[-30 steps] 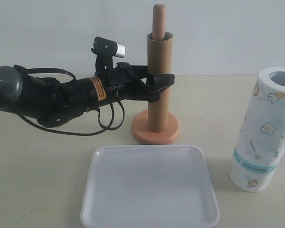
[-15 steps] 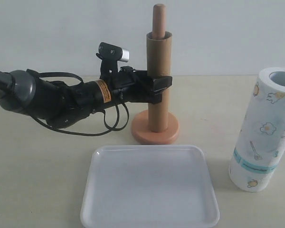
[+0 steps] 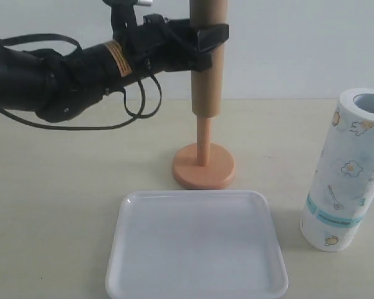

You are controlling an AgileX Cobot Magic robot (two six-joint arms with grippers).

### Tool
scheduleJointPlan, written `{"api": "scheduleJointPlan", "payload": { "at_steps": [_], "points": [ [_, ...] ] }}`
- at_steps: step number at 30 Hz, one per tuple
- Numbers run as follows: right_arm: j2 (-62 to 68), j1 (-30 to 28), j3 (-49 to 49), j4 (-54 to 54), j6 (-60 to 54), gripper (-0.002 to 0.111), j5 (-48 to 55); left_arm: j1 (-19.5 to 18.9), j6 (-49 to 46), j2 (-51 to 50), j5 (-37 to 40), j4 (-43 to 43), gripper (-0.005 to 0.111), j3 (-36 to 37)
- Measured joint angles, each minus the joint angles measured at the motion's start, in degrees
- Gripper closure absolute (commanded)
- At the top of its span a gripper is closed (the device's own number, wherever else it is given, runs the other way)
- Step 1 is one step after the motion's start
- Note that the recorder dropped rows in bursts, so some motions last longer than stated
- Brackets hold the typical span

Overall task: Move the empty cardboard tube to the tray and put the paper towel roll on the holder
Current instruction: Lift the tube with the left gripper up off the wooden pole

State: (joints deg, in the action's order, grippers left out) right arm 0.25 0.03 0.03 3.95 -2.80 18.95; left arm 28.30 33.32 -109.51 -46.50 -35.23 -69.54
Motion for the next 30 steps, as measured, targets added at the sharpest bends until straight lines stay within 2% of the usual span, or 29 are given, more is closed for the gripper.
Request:
{"api": "scheduleJointPlan", "payload": {
  "at_steps": [6, 21, 23, 25, 26, 27, 28, 29, 30],
  "points": [
    [0.0, 0.0, 0.0, 0.0, 0.0, 0.108, 0.0, 0.0, 0.0, 8.75, 6.0, 0.0, 0.103, -1.28],
    [0.0, 0.0, 0.0, 0.0, 0.0, 0.108, 0.0, 0.0, 9.65, 16.74, 7.65, -1.88, 0.103, -15.13],
    [0.0, 0.0, 0.0, 0.0, 0.0, 0.108, 0.0, 0.0, 12.59, 19.21, 13.05, -10.08, 0.103, -16.27],
    [0.0, 0.0, 0.0, 0.0, 0.0, 0.108, 0.0, 0.0, 21.08, 22.86, 17.94, -27.23, 0.103, -16.37],
    [0.0, 0.0, 0.0, 0.0, 0.0, 0.108, 0.0, 0.0, 30.78, 25.69, 18.78, -40.5, 0.103, -16.37],
    [0.0, 0.0, 0.0, 0.0, 0.0, 0.108, 0.0, 0.0, 37.58, 27.47, 18.4, -48.2, 0.103, -16.37],
    [0.0, 0.0, 0.0, 0.0, 0.0, 0.108, 0.0, -0.18, 50.57, 31.07, 15.77, -57.76, 0.103, -16.23],
    [0.0, 0.0, 0.0, 0.0, 0.0, 0.108, 0.0, -0.67, 55.18, 32.86, 13.08, -59.98, 0.103, -15.78],
    [0.0, 0.0, 0.0, 0.0, 0.0, 0.108, 0.0, -2.0, 59.87, 35.71, 5.66, -62.03, 0.103, -14.39]
  ]
}}
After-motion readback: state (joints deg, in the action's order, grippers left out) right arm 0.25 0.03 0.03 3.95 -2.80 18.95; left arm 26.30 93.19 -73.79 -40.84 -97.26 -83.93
